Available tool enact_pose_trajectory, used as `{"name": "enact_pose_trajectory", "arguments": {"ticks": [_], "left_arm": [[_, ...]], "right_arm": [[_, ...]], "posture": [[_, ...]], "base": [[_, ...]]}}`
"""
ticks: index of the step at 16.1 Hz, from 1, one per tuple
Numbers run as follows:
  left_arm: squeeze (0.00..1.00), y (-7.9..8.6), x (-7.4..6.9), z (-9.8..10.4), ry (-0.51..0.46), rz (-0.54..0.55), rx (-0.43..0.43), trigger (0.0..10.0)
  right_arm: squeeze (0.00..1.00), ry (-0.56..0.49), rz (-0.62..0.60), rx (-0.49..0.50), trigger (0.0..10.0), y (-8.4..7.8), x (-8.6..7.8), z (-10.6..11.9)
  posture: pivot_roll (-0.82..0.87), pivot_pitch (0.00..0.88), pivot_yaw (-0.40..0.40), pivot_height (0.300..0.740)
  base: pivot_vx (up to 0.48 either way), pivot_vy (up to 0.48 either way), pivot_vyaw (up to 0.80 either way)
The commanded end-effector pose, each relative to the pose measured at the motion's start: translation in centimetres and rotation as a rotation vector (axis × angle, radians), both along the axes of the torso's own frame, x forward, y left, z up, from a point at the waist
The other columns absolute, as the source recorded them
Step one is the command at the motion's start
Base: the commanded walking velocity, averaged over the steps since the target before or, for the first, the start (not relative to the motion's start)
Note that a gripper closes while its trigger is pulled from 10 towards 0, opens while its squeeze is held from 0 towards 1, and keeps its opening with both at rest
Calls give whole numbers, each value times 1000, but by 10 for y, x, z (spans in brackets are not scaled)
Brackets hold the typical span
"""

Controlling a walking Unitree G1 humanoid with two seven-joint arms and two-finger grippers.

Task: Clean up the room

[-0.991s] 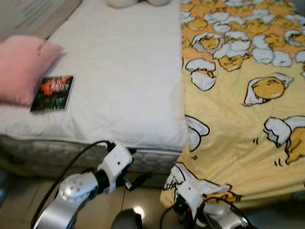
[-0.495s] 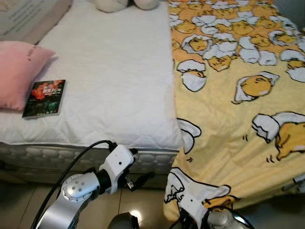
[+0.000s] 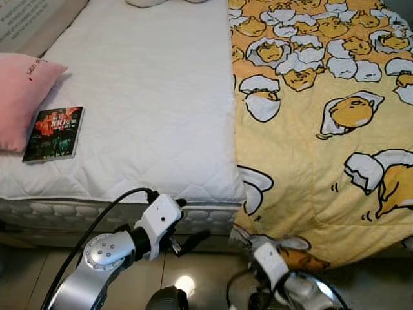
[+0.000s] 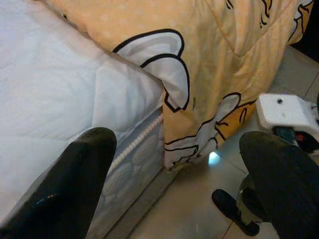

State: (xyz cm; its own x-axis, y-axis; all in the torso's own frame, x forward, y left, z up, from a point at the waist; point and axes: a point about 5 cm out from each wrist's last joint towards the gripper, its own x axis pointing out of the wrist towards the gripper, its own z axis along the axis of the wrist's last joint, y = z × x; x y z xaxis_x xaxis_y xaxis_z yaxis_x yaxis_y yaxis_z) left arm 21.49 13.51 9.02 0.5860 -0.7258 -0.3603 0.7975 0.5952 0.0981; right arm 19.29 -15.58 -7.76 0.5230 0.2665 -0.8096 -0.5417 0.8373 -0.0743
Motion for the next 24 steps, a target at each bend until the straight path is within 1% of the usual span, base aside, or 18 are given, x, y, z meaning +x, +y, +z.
{"name": "enact_pose_trajectory", "arguments": {"ticks": [1, 2, 4, 5, 6, 7, 8, 9, 11, 13, 14, 16, 18, 20, 21, 22, 23, 24], "left_arm": [[0, -1, -3, 1, 5, -19, -2, 10000], [0, -2, -3, 1, 5, -20, -3, 10000], [0, -2, -2, 1, 0, -14, 2, 10000], [0, 0, 1, 1, -11, 7, 1, 10000], [0, 1, 4, 2, -20, 26, 1, 10000], [0, 2, 10, 2, -40, 80, -4, 10000], [0, 3, 26, 6, -76, 228, -46, 10000], [0, 1, 36, 11, -105, 328, -90, 10000], [0, -5, 47, 21, -131, 438, -184, 10000], [0, -10, 55, 27, -162, 505, -239, 10000], [0, -12, 60, 29, -179, 529, -256, 10000], [0, -15, 67, 36, -215, 571, -278, 10000], [0, -20, 78, 56, -304, 594, -301, 10000], [0, -17, 86, 70, -400, 634, -301, 10000], [0, -13, 87, 74, -435, 654, -292, 10000], [0, -10, 88, 73, -444, 666, -286, 10000], [0, -5, 90, 68, -438, 696, -263, 10000], [0, -6, 91, 66, -431, 690, -258, 10000]], "right_arm": [[1000, 8, -32, 5, 10000, 1, -5, -3], [1000, -4, -49, 8, 10000, 0, -3, -2], [1000, -75, -96, 27, 10000, 1, 6, 4], [1000, -152, -105, 48, 10000, 3, 15, 11], [1000, -195, -108, 51, 10000, 4, 19, 15], [1000, -267, -119, 80, 10000, 6, 27, 22], [345, -423, -165, 124, 10000, 8, 43, 42], [0, -536, -217, 149, 10000, 7, 54, 58], [0, -701, -321, 163, 10000, -2, 68, 85], [0, -859, -430, 199, 10000, -13, 76, 115], [0, -920, -445, 194, 10000, -17, 78, 127], [0, -992, -488, 196, 10000, -21, 81, 143], [0, -1112, -533, 244, 10000, -20, 92, 176], [0, -1261, -549, 276, 10000, -21, 102, 215], [0, -1296, -557, 284, 10000, -23, 104, 226], [0, -1302, -562, 288, 10000, -23, 106, 229], [0, -1271, -583, 305, 10000, -25, 105, 227], [0, -1250, -587, 309, 10000, -24, 105, 223]], "posture": [[116, 111, 63, 723], [116, 112, 61, 723], [114, 109, 55, 723], [108, 102, 49, 723], [104, 98, 45, 723], [99, 91, 39, 723], [76, 64, 25, 723], [66, 51, 20, 723], [49, 18, 8, 723], [34, 0, 0, 723], [27, 0, -7, 723], [20, 0, -11, 723], [16, 0, -13, 723], [12, 0, -14, 723], [11, 0, -14, 723], [4, 0, -15, 723], [-2, 0, -9, 723], [-5, 0, -6, 723]], "base": [[0, 0, 0], [0, 0, 0], [0, 0, 0], [0, 0, 0], [0, 0, 0], [0, 0, 0], [0, 0, 0], [0, 0, 0], [0, 0, 0], [0, 0, 0], [0, 0, 0], [0, 0, 0], [0, 0, 0], [0, 0, 0], [0, 0, 0], [0, 0, 0], [326, -349, 0], [330, -345, 0]]}}
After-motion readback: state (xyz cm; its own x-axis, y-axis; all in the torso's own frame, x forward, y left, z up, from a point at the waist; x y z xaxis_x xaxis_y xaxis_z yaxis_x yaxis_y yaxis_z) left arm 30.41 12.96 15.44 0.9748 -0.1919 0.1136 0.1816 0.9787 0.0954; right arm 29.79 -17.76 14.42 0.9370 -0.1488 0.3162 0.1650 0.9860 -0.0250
